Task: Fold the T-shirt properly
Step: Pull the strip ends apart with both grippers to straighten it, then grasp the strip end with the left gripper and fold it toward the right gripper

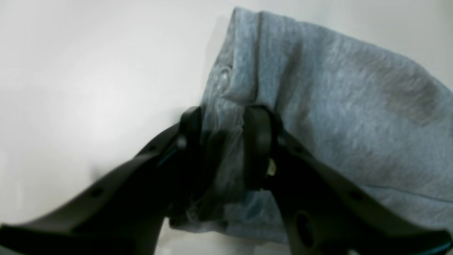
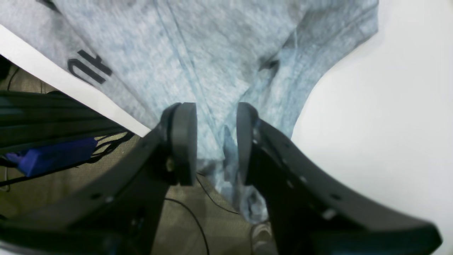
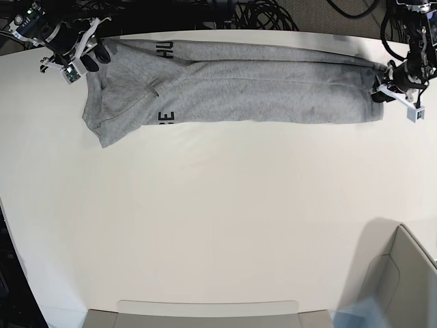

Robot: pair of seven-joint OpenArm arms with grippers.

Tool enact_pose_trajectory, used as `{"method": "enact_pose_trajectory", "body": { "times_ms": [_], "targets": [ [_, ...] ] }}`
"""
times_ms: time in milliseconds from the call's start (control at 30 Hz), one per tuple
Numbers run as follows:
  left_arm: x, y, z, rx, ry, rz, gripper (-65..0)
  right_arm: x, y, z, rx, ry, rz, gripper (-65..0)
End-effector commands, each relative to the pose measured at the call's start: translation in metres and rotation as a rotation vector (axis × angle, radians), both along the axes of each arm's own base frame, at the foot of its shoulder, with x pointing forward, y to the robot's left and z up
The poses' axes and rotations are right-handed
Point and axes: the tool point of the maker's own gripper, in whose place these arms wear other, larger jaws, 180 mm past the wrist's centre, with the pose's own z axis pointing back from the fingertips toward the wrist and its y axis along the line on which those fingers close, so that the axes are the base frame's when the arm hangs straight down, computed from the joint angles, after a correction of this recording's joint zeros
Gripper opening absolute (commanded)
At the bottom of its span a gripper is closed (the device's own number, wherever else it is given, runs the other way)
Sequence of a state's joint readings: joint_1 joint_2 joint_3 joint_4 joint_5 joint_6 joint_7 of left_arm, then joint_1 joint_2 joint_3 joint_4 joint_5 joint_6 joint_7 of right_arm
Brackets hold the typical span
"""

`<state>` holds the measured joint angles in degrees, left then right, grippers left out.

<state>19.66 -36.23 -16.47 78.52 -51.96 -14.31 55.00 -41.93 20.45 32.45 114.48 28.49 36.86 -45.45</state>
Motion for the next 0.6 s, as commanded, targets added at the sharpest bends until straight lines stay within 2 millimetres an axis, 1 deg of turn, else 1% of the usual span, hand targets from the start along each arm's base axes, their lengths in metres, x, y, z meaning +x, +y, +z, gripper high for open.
{"method": "enact_pose_trajectory", "body": {
  "times_ms": [0,67,133,167,233,267,333,367,467,533,567],
  "targets": [
    [-0.014,0.001,-0.011,0.012,0.065,-0.003,-43.8,0.003,0.003,0.008,0.009,-0.029,0.032,-45.8],
    [-0.017,-0.001,-0.015,0.008,0.073,-0.011,-44.0,0.003,0.003,0.008,0.009,-0.029,0.032,-45.8],
    [-0.017,-0.009,-0.017,-0.013,0.063,-0.075,-47.0,0.003,0.003,0.008,0.009,-0.029,0.032,-45.8],
    [-0.018,-0.011,-0.017,-0.026,0.053,-0.107,-50.6,0.003,0.003,0.008,0.008,-0.029,0.031,-45.8],
    [-0.021,-0.010,-0.021,-0.043,0.058,-0.124,-62.5,0.003,0.003,0.008,0.008,-0.029,0.031,-45.8],
    [-0.019,-0.006,-0.025,-0.047,0.062,-0.103,-65.0,0.004,0.003,0.009,0.008,-0.032,0.032,-45.8],
    [-0.020,0.010,-0.031,-0.058,0.063,-0.033,-65.0,0.006,0.003,0.010,0.010,-0.040,0.030,-45.8],
    [-0.018,0.015,-0.031,-0.066,0.050,-0.020,-65.0,0.010,0.003,0.011,0.010,-0.050,0.029,-45.8],
    [-0.010,0.029,-0.022,-0.083,-0.020,0.008,-65.0,0.018,0.004,0.014,0.013,-0.073,0.025,-45.8],
    [-0.005,0.047,-0.012,-0.046,-0.050,0.046,-65.0,0.021,0.006,0.016,0.020,-0.085,0.026,-45.8],
    [-0.006,0.056,-0.009,-0.025,-0.054,0.059,-65.0,0.025,0.007,0.017,0.023,-0.097,0.024,-45.8]
  ]
}}
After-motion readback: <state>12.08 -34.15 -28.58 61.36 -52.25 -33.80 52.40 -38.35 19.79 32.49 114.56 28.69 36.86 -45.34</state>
